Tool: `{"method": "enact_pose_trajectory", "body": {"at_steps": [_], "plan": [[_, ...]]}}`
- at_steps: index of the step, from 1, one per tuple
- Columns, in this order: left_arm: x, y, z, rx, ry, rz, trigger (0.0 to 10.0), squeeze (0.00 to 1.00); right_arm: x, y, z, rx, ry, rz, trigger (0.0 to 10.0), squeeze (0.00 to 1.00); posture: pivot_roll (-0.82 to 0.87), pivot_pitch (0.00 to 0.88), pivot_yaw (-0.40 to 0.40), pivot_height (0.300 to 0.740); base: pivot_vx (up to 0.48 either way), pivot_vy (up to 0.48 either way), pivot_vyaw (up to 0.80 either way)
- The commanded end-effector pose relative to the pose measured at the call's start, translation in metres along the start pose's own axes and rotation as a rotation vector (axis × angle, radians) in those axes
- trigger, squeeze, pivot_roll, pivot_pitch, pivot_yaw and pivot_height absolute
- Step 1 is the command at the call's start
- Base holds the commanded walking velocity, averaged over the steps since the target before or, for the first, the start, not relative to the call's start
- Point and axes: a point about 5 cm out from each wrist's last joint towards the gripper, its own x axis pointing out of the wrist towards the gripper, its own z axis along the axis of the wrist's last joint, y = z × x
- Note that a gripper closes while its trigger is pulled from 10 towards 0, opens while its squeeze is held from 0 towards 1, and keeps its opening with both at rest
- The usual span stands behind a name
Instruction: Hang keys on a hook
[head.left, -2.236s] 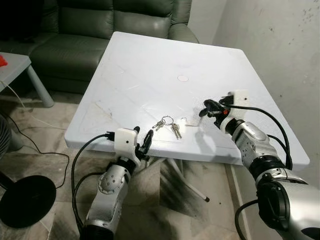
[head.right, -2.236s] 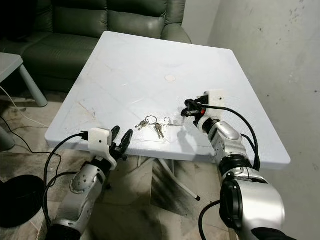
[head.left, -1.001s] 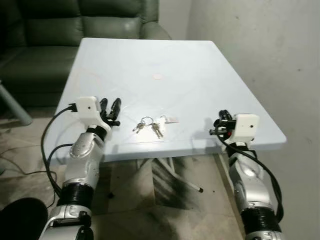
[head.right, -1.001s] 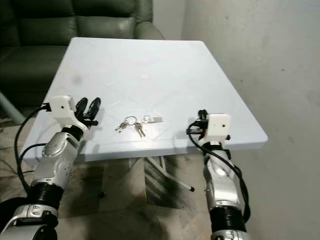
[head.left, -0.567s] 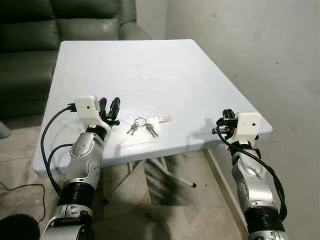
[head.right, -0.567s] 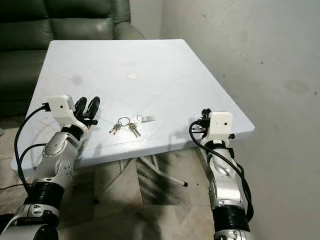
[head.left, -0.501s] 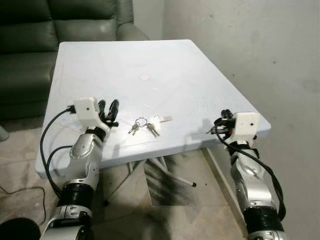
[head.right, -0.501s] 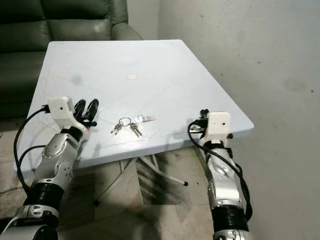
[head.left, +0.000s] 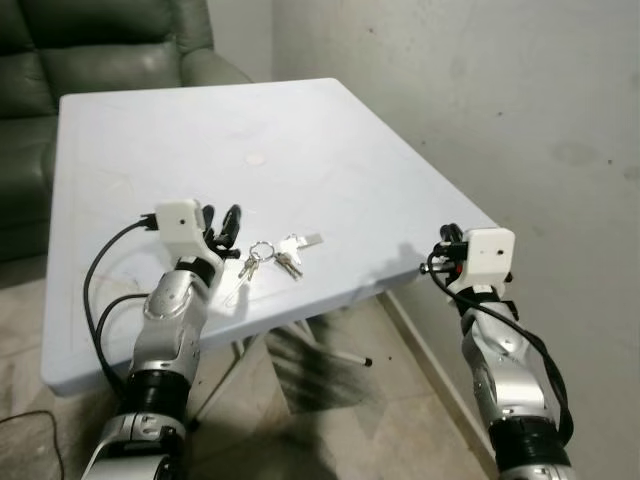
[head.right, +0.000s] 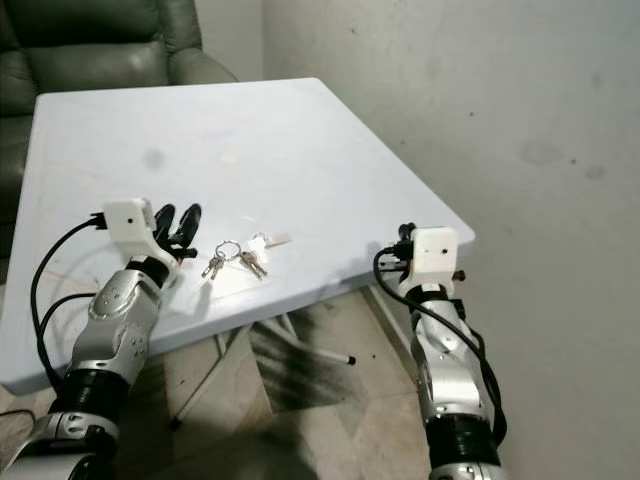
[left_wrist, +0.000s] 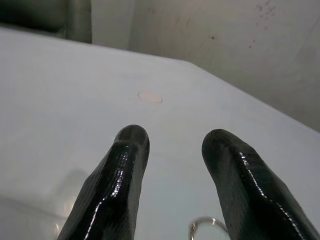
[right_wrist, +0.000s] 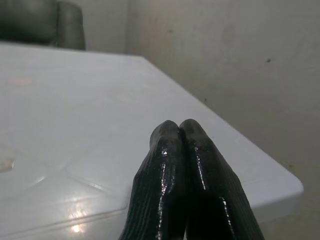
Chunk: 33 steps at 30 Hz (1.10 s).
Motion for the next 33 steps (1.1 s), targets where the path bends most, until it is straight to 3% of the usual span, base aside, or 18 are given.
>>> {"method": "enact_pose_trajectory", "body": {"at_steps": [1,26,33], "plan": [[0.005,-0.012,0.007,0.010,-0.034,-0.035,10.0,0.00,-0.001,-0.012,0.004,-0.017,-0.010,-0.028,10.0,0.00,-0.03,0.000,-0.029,0.740,0.000,0.000,-0.66],[0.005,-0.031,0.002,0.041,-0.023,-0.080,10.0,0.00,-0.002,-0.014,0.004,-0.031,-0.002,-0.030,10.0,0.00,-0.04,0.000,-0.034,0.740,0.000,0.000,-0.67],[0.000,-0.035,-0.004,0.097,-0.016,-0.097,10.0,0.00,-0.003,-0.013,0.002,-0.029,0.002,-0.033,10.0,0.00,-0.03,0.000,-0.035,0.740,0.000,0.000,-0.66]]}}
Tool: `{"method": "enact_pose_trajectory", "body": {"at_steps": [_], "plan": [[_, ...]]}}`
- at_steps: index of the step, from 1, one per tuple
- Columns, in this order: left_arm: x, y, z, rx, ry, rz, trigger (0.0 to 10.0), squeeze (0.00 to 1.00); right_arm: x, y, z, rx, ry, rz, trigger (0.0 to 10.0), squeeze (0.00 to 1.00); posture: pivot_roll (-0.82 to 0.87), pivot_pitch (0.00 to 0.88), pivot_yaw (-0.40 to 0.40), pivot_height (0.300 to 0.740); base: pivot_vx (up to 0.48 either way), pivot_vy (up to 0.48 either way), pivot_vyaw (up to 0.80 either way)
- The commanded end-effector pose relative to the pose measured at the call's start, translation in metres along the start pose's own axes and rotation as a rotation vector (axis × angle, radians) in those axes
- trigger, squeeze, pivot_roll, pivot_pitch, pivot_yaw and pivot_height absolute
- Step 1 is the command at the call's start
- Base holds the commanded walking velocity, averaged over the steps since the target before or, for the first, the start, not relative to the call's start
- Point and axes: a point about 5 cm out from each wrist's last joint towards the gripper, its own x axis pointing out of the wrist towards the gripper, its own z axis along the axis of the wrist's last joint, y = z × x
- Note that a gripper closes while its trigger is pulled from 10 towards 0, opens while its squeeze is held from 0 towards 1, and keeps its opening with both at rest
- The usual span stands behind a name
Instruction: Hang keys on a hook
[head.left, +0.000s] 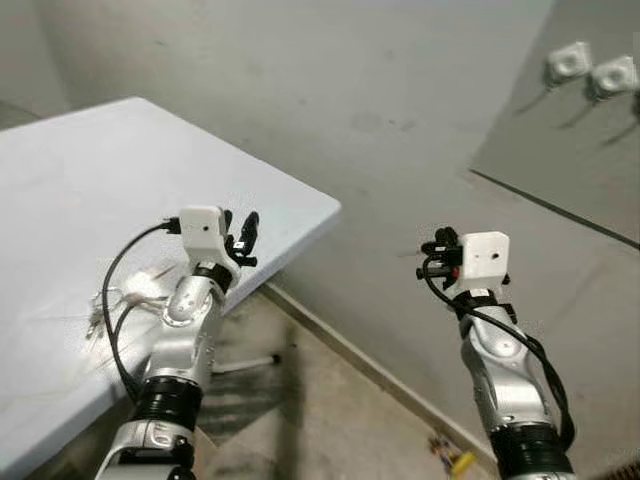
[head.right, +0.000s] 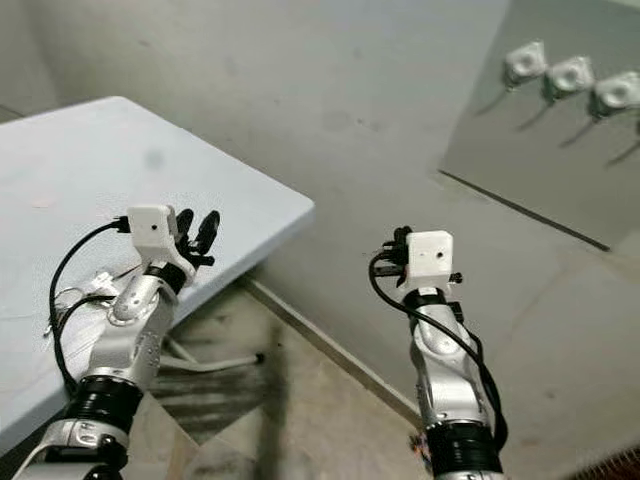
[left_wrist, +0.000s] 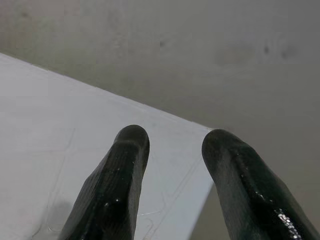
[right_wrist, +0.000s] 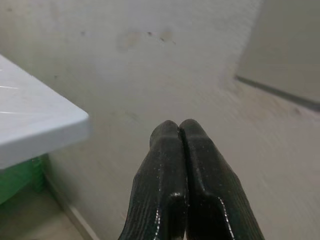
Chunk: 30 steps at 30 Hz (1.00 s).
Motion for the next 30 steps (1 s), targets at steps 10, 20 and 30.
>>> {"method": "enact_pose_trajectory", "body": {"at_steps": [10,20,30], "plan": [[-0.004,-0.009,0.000,0.020,-0.008,-0.043,10.0,0.00,-0.001,-0.001,0.000,0.009,-0.001,-0.026,10.0,0.00,-0.03,0.000,-0.020,0.740,0.000,0.000,-0.66],[-0.005,-0.017,-0.003,0.012,0.012,-0.086,10.0,0.00,-0.003,-0.001,-0.001,0.011,0.002,-0.027,10.0,0.00,-0.03,0.000,-0.019,0.740,0.000,0.000,-0.67],[-0.006,-0.019,-0.002,0.026,0.011,-0.082,10.0,0.00,-0.003,-0.002,-0.001,0.009,0.006,-0.028,10.0,0.00,-0.03,0.000,-0.021,0.740,0.000,0.000,-0.66]]}}
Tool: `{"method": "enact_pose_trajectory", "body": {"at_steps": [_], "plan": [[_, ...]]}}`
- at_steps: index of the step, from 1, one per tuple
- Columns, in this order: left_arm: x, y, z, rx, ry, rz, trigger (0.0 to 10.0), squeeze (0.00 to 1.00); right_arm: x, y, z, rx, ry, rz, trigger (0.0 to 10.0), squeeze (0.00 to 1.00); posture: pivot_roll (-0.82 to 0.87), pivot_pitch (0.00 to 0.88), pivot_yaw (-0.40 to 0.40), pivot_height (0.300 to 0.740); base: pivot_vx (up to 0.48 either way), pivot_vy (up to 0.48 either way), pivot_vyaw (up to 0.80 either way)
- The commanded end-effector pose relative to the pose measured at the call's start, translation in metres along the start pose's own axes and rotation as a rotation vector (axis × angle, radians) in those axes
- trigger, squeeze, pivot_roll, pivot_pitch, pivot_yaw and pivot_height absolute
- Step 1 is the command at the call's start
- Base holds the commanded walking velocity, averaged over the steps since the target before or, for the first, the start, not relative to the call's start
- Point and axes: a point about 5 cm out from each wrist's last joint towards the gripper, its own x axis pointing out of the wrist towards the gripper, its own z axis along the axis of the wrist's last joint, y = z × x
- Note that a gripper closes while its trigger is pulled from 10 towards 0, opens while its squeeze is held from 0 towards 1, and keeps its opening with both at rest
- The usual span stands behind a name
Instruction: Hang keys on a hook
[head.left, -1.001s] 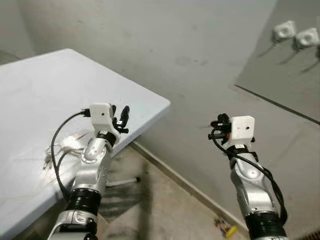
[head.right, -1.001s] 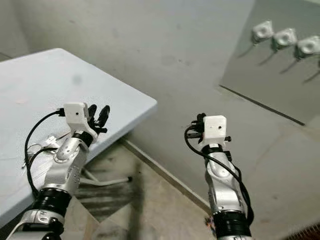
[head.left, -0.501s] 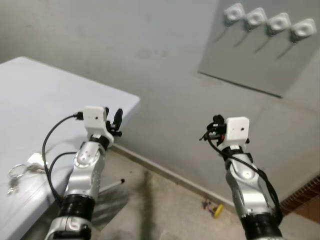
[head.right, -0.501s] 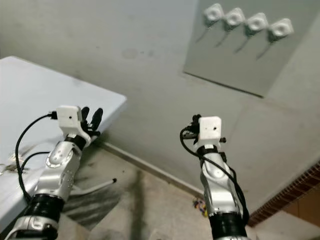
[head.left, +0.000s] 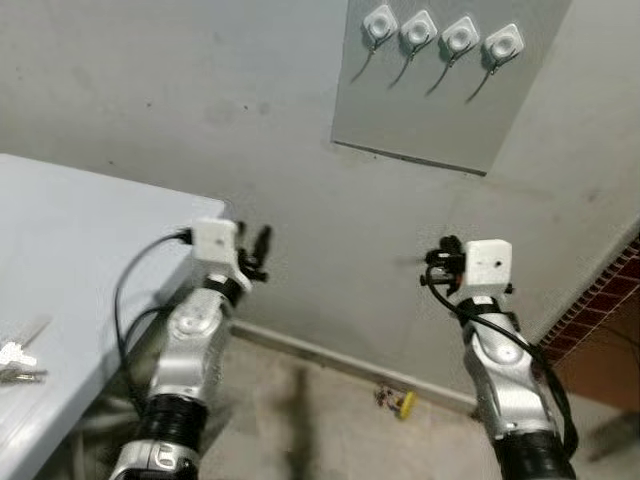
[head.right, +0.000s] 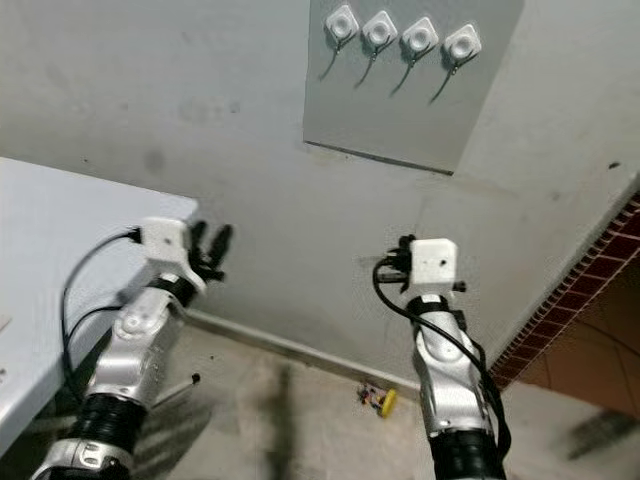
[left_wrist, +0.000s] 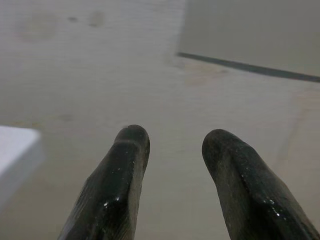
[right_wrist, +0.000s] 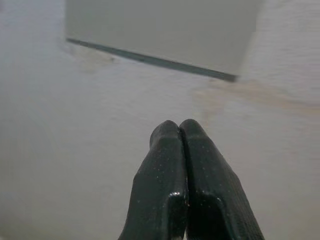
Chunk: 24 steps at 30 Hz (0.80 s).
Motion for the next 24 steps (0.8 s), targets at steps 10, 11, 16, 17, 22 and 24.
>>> {"method": "enact_pose_trajectory", "body": {"at_steps": [10,11,16,17,22,24], "plan": [[-0.009,-0.015,-0.009,0.026,0.056,-0.072,10.0,0.00,-0.007,0.006,-0.006,0.027,0.016,0.027,10.0,0.00,-0.03,0.000,-0.023,0.740,0.000,0.000,-0.32],[-0.010,-0.016,-0.011,0.031,0.062,-0.074,10.0,0.00,-0.009,0.007,-0.007,0.023,0.016,0.035,10.0,0.00,-0.03,0.000,-0.023,0.740,0.000,0.000,0.00],[-0.013,-0.020,-0.014,-0.018,0.069,-0.080,10.0,0.00,-0.017,0.011,-0.009,0.015,0.015,0.061,10.0,0.00,-0.03,0.000,-0.024,0.740,0.000,0.000,0.00],[-0.013,-0.020,-0.013,-0.030,0.069,-0.073,10.0,0.00,-0.018,0.011,-0.010,0.018,0.017,0.058,10.0,0.00,-0.03,0.000,-0.024,0.740,0.000,0.000,0.00],[-0.010,-0.021,-0.011,-0.052,0.067,-0.063,10.0,0.00,-0.021,0.012,-0.010,0.025,0.015,0.058,10.0,0.00,-0.04,0.000,-0.023,0.740,0.196,0.000,0.00],[-0.010,-0.021,-0.011,-0.060,0.071,-0.060,10.0,0.00,-0.021,0.012,-0.010,0.023,0.015,0.060,10.0,0.00,-0.04,0.000,-0.023,0.740,0.247,0.000,0.00]]}}
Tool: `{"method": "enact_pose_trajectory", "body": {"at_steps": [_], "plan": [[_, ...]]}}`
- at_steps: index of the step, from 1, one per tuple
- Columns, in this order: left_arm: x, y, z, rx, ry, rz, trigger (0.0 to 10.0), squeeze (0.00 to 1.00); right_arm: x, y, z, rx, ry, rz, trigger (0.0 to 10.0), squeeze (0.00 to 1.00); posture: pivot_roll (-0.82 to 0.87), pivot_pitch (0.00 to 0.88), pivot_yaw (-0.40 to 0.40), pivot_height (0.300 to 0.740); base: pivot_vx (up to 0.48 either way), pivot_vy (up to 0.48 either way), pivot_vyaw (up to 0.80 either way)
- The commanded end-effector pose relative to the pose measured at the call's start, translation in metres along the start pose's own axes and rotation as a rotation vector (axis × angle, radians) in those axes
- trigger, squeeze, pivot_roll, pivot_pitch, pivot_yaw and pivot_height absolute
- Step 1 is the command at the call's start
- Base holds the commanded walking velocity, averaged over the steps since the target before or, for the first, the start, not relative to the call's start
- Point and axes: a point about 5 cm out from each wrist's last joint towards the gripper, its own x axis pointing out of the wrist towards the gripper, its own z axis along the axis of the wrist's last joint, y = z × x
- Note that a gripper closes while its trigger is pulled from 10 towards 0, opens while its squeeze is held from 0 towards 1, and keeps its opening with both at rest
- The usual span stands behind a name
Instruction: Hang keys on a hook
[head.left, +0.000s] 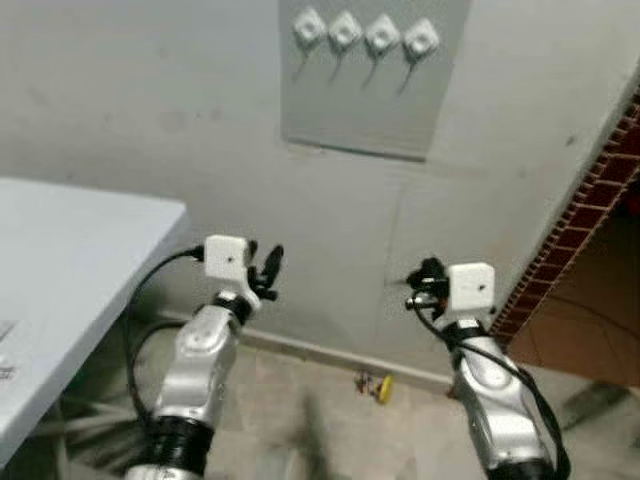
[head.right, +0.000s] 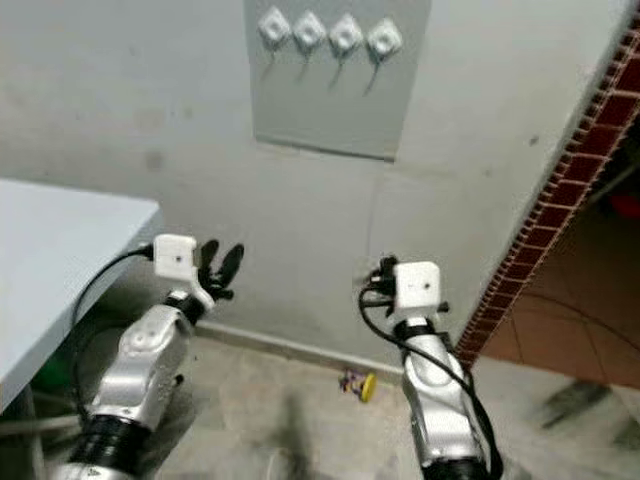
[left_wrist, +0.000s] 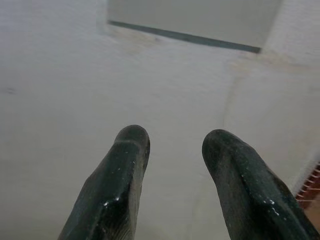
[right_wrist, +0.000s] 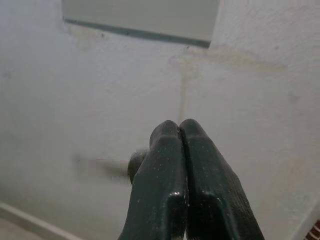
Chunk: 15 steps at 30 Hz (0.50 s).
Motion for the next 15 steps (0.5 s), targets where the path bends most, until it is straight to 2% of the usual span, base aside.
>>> {"method": "enact_pose_trajectory", "body": {"at_steps": [1,6,15], "plan": [[0.0018,0.0039,0.0057,0.002,-0.006,0.012,10.0,0.00,0.0011,0.0020,0.0062,0.008,-0.022,0.010,10.0,0.00,-0.04,0.000,-0.024,0.740,0.000,0.000,0.00],[0.0026,0.0063,0.0078,0.011,-0.014,0.050,10.0,0.00,-0.0004,-0.0005,0.0069,0.002,-0.021,0.010,10.0,0.00,-0.05,0.000,-0.023,0.740,0.000,0.000,0.00],[0.0024,0.0033,0.0082,-0.010,-0.014,0.025,10.0,0.00,-0.0016,-0.0013,0.0085,0.000,-0.026,0.014,10.0,0.00,-0.05,0.000,-0.022,0.740,0.000,0.000,0.00]]}}
